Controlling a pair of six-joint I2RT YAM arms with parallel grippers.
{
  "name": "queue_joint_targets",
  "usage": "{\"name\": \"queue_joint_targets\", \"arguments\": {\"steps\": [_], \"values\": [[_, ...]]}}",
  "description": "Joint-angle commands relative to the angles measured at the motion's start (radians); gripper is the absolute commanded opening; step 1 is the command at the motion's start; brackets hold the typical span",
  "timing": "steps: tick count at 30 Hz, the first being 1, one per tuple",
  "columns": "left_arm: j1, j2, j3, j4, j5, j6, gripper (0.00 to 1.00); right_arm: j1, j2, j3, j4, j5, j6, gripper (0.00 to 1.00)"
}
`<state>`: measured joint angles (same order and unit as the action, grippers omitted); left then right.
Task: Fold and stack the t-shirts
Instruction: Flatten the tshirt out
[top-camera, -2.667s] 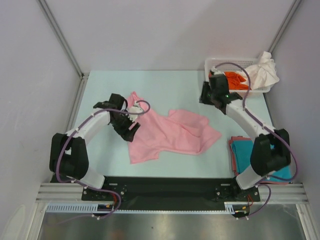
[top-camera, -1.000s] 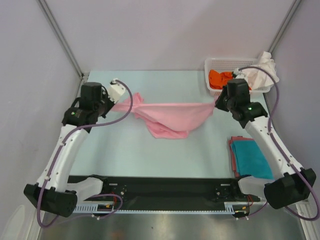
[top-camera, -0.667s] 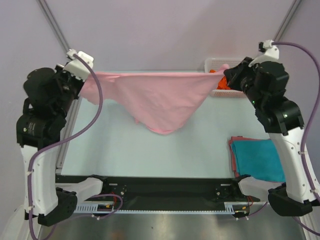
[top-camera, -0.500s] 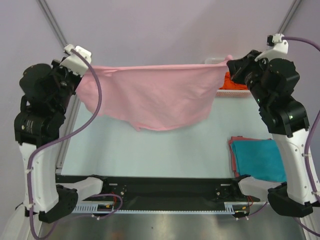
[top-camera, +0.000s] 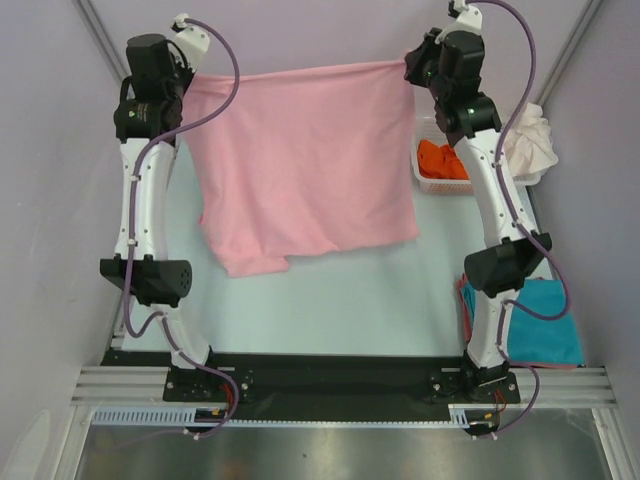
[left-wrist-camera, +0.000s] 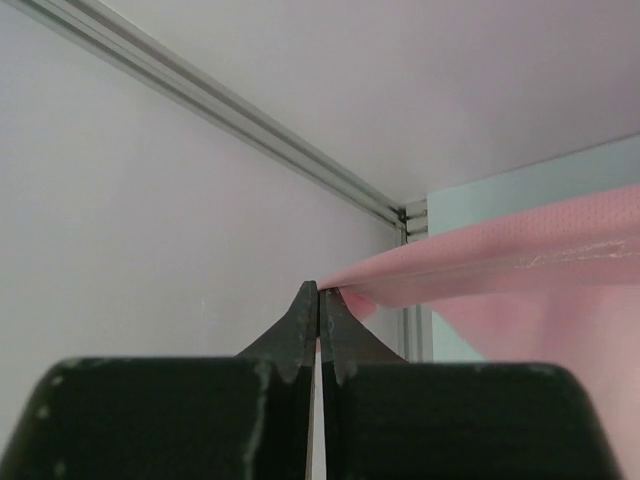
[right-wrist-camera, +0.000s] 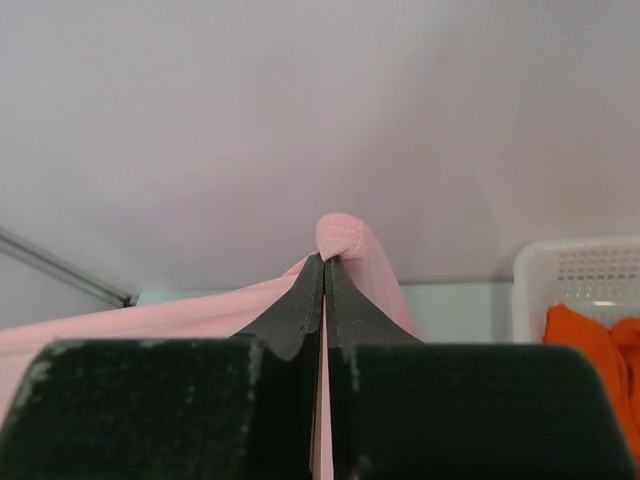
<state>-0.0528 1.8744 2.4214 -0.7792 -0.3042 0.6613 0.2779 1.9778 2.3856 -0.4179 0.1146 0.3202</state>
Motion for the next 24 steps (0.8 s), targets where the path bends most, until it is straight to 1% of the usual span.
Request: {"name": "queue_joint_targets", "arguments": {"steps": [1, 2, 4, 7, 9, 10, 11, 13, 15, 16, 17, 18, 19, 20, 22, 23, 24], "values": [[0.041, -0.038, 0.105, 0.237, -0.027, -0.042, 0.0, -0.04, 0.056, 0.242, 0.106, 0.05, 0.009, 0.0], [0.041, -0.032, 0.141, 0.248, -0.029, -0.037, 0.0, -0.04, 0.067, 0.259, 0.123, 0.051, 0.011, 0.0], [0.041, -0.017, 0.179, 0.255, -0.032, -0.017, 0.0, -0.042, 0.052, 0.232, 0.178, 0.063, 0.008, 0.0], [0.041, -0.047, 0.159, 0.261, -0.024, 0.001, 0.0, -0.042, -0.006, 0.144, 0.206, 0.068, -0.007, 0.0], [0.041, -0.072, 0.098, 0.248, -0.001, 0.007, 0.0, -0.042, -0.057, 0.084, 0.209, 0.069, -0.015, 0.0], [0.041, -0.105, 0.065, 0.248, 0.004, 0.009, 0.0, -0.04, -0.075, 0.001, 0.215, 0.065, -0.021, 0.0], [0.041, -0.121, -0.003, 0.253, 0.005, 0.014, 0.0, -0.042, -0.092, -0.04, 0.218, 0.063, -0.024, 0.0], [0.042, -0.165, -0.068, 0.255, 0.008, 0.021, 0.0, -0.042, -0.145, -0.156, 0.215, 0.065, -0.027, 0.0], [0.042, -0.204, -0.191, 0.25, 0.037, 0.03, 0.0, -0.042, -0.186, -0.251, 0.206, 0.065, -0.03, 0.0], [0.042, -0.224, -0.24, 0.256, 0.043, 0.035, 0.0, -0.042, -0.235, -0.363, 0.208, 0.06, -0.027, 0.0], [0.044, -0.271, -0.342, 0.256, 0.05, 0.04, 0.0, -0.042, -0.259, -0.421, 0.208, 0.057, -0.026, 0.0], [0.045, -0.291, -0.39, 0.255, 0.057, 0.044, 0.0, -0.037, -0.284, -0.478, 0.208, 0.053, -0.024, 0.0], [0.048, -0.316, -0.434, 0.212, 0.075, 0.044, 0.0, -0.036, -0.347, -0.55, 0.209, 0.05, -0.023, 0.0], [0.048, -0.361, -0.517, 0.175, 0.101, 0.047, 0.0, -0.032, -0.374, -0.677, 0.208, 0.05, -0.02, 0.0], [0.048, -0.423, -0.622, 0.088, 0.167, 0.072, 0.0, -0.022, -0.469, -0.817, 0.208, 0.046, 0.003, 0.0], [0.048, -0.451, -0.727, 0.054, 0.194, 0.081, 0.0, -0.019, -0.502, -0.947, 0.205, 0.046, 0.016, 0.0], [0.048, -0.507, -0.783, 0.023, 0.214, 0.089, 0.0, -0.011, -0.526, -1.003, 0.189, 0.045, 0.029, 0.0]]}}
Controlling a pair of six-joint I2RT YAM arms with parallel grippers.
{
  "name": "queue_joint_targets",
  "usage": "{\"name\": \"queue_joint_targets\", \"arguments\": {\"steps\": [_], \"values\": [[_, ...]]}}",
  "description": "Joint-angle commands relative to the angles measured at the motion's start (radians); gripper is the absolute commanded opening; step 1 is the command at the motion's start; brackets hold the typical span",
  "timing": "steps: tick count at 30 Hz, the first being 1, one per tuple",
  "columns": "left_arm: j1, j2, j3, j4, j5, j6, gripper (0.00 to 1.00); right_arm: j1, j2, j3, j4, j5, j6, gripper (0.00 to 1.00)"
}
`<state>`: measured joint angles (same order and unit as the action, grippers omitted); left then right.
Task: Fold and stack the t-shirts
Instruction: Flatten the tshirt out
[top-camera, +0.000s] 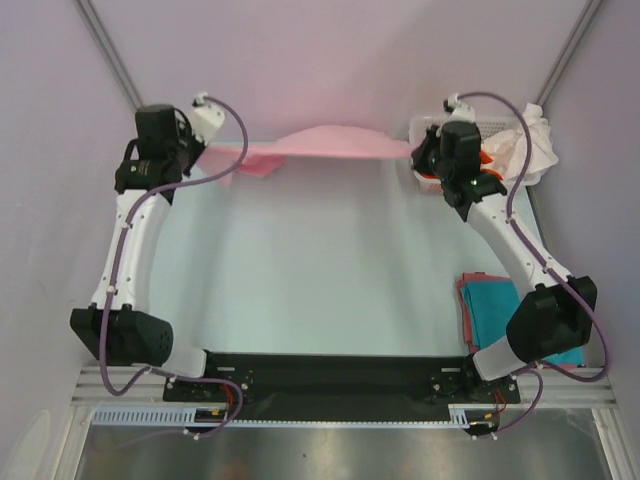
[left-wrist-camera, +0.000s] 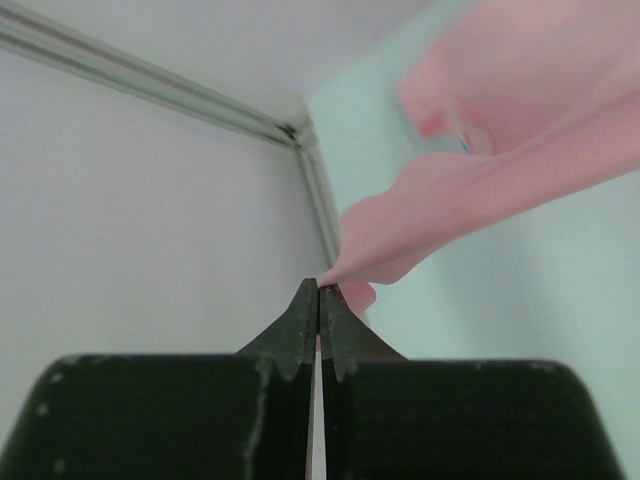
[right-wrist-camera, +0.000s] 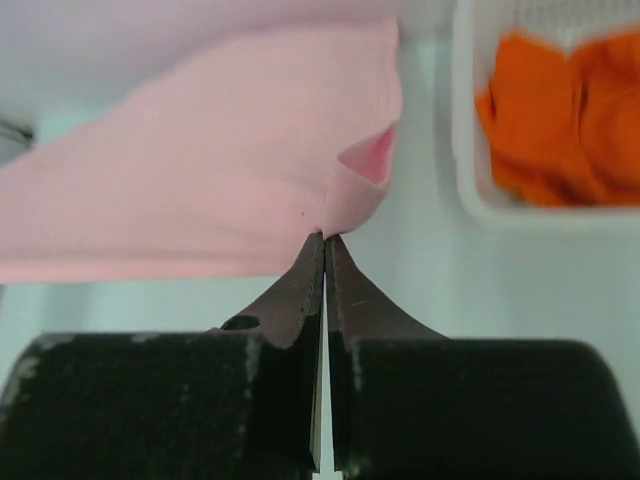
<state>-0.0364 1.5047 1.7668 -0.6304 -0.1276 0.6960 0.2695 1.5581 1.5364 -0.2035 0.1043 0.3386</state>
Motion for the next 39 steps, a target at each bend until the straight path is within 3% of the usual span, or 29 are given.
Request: {"name": "queue_joint_targets", "arguments": {"steps": [1, 8, 13, 17, 22, 28, 35, 39], "values": [[0.032, -0.161, -0.183, -0.182, 0.08, 0.063, 0.0, 0.016, -0.131, -0.203, -0.037, 0.06, 0.022, 0.0], [0.032, -0.319, -0.711, -0.275, 0.147, 0.092, 0.0, 0.06, -0.32, -0.553, -0.23, 0.069, 0.141, 0.0], [0.032, -0.348, -0.923, -0.295, 0.189, 0.103, 0.0, 0.109, -0.377, -0.749, -0.289, 0.038, 0.238, 0.0], [0.032, -0.327, -0.986, -0.318, 0.238, 0.117, 0.0, 0.177, -0.362, -0.803, -0.307, 0.018, 0.275, 0.0], [0.03, -0.281, -0.96, -0.221, 0.238, 0.096, 0.0, 0.183, -0.313, -0.776, -0.309, 0.073, 0.235, 0.0], [0.023, -0.126, -0.793, -0.077, 0.224, 0.045, 0.0, 0.09, -0.23, -0.726, -0.219, 0.063, 0.151, 0.0], [0.013, 0.078, -0.626, 0.017, 0.18, 0.014, 0.0, 0.051, -0.027, -0.612, -0.077, 0.021, 0.102, 0.0], [-0.005, 0.156, -0.55, 0.043, 0.169, 0.014, 0.0, 0.046, 0.06, -0.513, -0.091, 0.049, 0.065, 0.0]]}}
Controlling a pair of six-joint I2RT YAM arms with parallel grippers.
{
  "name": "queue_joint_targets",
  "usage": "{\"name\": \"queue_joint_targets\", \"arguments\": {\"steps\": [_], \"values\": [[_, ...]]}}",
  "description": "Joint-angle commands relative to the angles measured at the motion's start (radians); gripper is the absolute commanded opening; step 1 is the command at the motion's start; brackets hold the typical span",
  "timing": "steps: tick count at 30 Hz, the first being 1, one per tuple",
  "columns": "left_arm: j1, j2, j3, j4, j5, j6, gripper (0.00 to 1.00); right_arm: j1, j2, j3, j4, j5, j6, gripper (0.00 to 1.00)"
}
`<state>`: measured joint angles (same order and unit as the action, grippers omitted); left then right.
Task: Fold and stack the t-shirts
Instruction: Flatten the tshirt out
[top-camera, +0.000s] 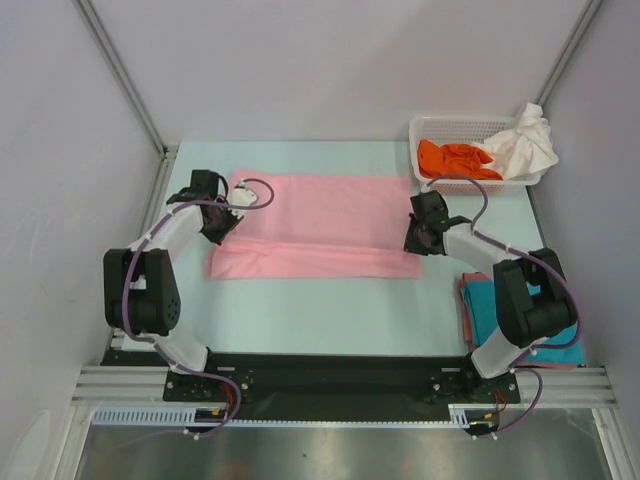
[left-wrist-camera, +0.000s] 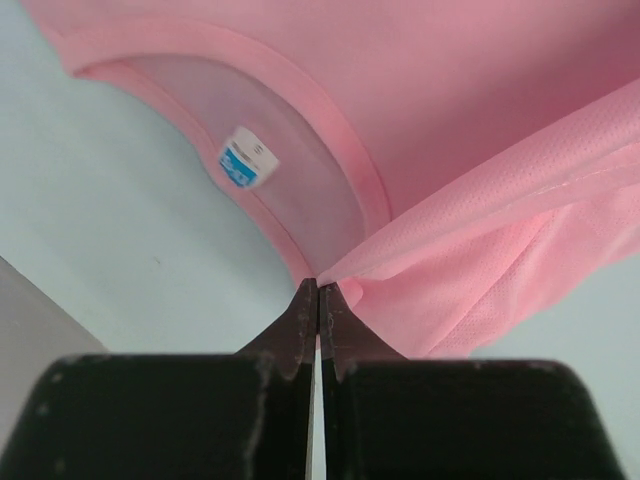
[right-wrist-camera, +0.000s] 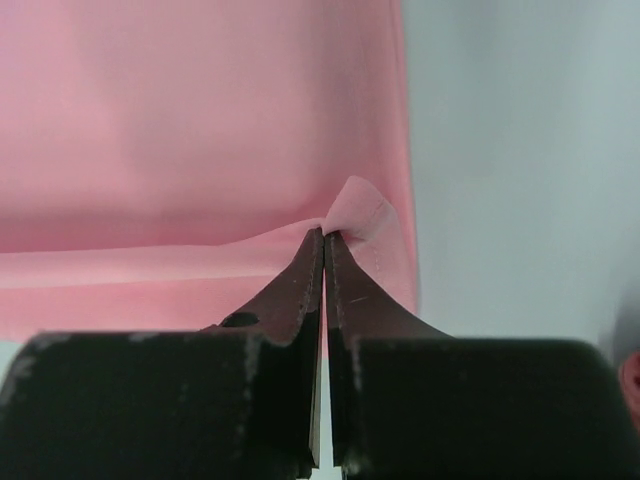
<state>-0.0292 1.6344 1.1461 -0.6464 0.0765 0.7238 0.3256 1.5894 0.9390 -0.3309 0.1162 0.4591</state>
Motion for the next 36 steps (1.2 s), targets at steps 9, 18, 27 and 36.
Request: {"name": "queue_joint_targets", "arguments": {"steps": [9, 18, 27, 36], "values": [[-0.017, 0.145, 0.142, 0.079, -0.073, -0.006, 0.0, -0.045, 0.156, 0.199, 0.032, 0.01, -0.137, 0.0], [-0.012, 0.107, 0.095, 0.067, -0.129, -0.046, 0.0, -0.045, 0.268, 0.349, -0.043, 0.014, -0.217, 0.0], [-0.012, 0.073, 0.015, 0.065, -0.126, -0.08, 0.0, -0.045, 0.261, 0.319, -0.06, -0.004, -0.22, 0.0], [-0.012, -0.15, -0.019, -0.133, -0.084, -0.074, 0.0, -0.019, 0.023, 0.173, -0.241, -0.006, -0.123, 0.0]]}}
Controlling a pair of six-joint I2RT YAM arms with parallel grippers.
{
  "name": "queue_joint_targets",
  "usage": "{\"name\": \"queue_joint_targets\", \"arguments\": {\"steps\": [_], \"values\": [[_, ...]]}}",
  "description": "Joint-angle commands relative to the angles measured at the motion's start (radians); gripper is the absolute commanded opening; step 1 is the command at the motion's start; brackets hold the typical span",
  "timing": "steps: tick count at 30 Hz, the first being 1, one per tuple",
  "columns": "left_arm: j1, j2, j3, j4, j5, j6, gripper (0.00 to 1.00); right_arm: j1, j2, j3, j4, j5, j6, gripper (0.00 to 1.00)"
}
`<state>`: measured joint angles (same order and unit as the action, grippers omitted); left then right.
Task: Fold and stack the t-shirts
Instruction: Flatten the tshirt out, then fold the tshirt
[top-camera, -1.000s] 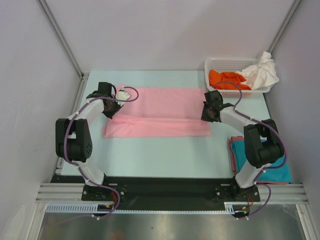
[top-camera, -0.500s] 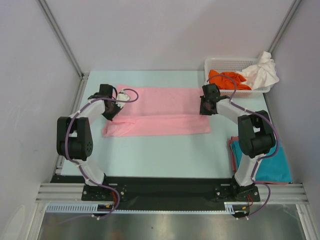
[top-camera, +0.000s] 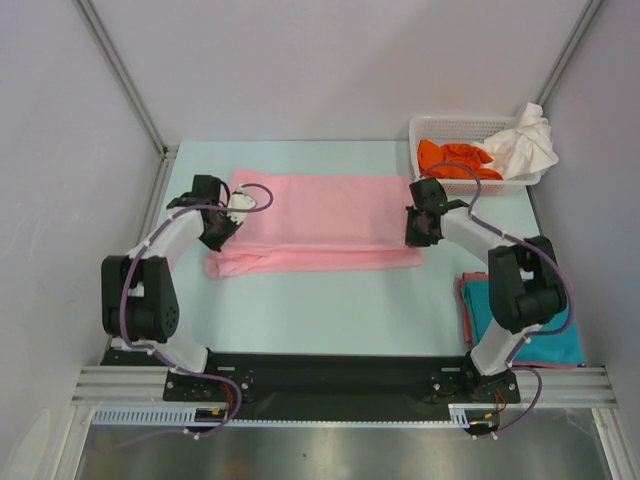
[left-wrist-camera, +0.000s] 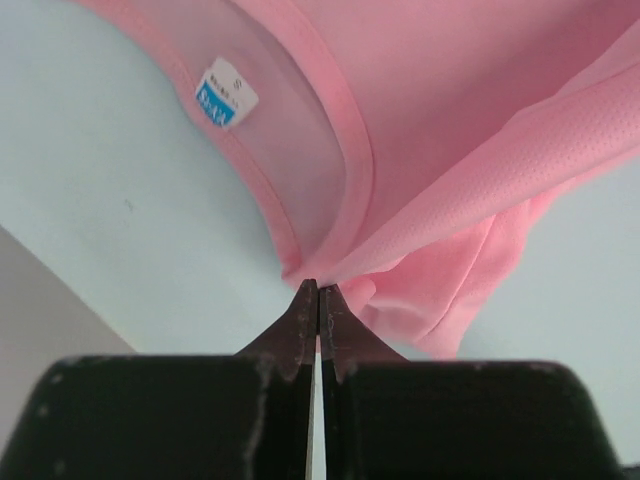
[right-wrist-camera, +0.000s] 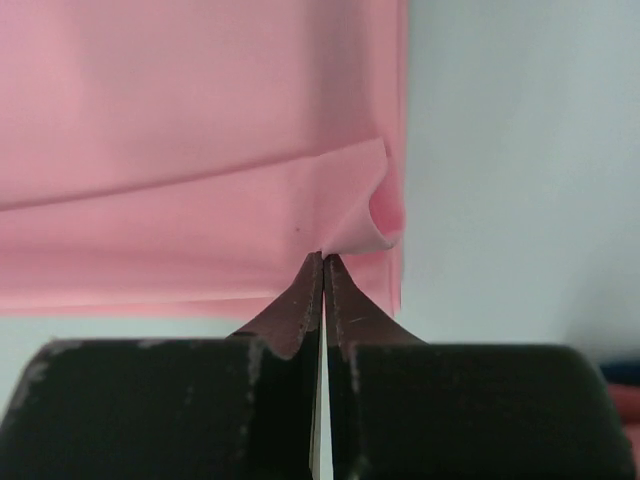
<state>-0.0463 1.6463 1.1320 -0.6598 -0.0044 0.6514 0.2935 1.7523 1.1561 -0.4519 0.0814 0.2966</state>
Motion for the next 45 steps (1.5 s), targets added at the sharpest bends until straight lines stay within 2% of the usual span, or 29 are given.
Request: {"name": "queue_joint_targets", "arguments": {"steps": [1, 5, 8, 13, 16, 22, 31, 40, 41, 42, 44, 45], "values": [[0.005, -0.199, -0.026, -0.147, -0.002, 0.013, 0.0, 0.021, -0.174, -0.062, -0.143, 0.034, 0.048, 0.0], [0.005, -0.347, -0.112, -0.306, 0.034, 0.034, 0.0, 0.062, -0.313, -0.16, -0.223, 0.023, 0.127, 0.0], [0.005, -0.43, -0.185, -0.362, 0.056, 0.042, 0.0, 0.082, -0.39, -0.229, -0.243, -0.003, 0.174, 0.0], [0.003, -0.45, -0.207, -0.308, 0.037, 0.037, 0.0, 0.076, -0.415, -0.234, -0.238, 0.004, 0.158, 0.0], [0.003, -0.412, -0.155, -0.201, 0.012, 0.036, 0.0, 0.052, -0.364, -0.187, -0.203, 0.017, 0.115, 0.0], [0.0, -0.211, -0.022, 0.011, -0.046, 0.047, 0.01, -0.011, -0.208, -0.115, -0.094, 0.023, 0.046, 0.0], [-0.012, 0.038, 0.126, 0.092, -0.071, 0.094, 0.0, -0.016, -0.016, 0.051, -0.062, 0.004, 0.0, 0.0], [-0.012, 0.141, 0.19, 0.126, -0.094, 0.096, 0.01, -0.02, 0.091, 0.129, -0.062, 0.009, -0.022, 0.0], [-0.012, 0.147, 0.195, 0.129, -0.098, 0.091, 0.02, -0.022, 0.096, 0.142, -0.061, 0.014, -0.022, 0.0], [-0.012, 0.156, 0.21, 0.132, -0.098, 0.074, 0.11, -0.027, 0.101, 0.149, -0.056, 0.02, -0.019, 0.01], [-0.012, 0.165, 0.232, 0.126, -0.101, 0.054, 0.28, -0.031, 0.116, 0.171, -0.06, 0.027, -0.016, 0.12], [-0.012, 0.176, 0.262, 0.117, -0.112, 0.025, 0.42, -0.036, 0.121, 0.194, -0.068, 0.038, -0.011, 0.32]]}}
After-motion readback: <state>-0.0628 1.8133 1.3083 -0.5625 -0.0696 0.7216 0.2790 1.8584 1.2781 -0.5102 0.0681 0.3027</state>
